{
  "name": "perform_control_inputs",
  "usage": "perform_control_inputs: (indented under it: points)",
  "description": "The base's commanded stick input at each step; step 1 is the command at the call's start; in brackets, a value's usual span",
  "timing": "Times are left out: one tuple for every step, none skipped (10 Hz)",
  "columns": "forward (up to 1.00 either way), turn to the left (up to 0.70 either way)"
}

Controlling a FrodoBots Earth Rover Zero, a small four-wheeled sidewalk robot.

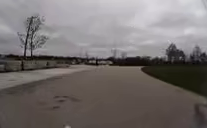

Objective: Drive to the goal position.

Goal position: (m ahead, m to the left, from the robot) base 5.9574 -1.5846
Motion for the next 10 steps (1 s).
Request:
perform_control_inputs:
  points:
    - [1.0, 0.0]
    - [1.0, 0.0]
    - [1.0, 0.0]
    - [1.0, 0.0]
    - [1.0, 0.0]
    - [1.0, 0.0]
    - [1.0, 0.0]
    - [1.0, 0.0]
    - [1.0, 0.0]
    - [1.0, 0.0]
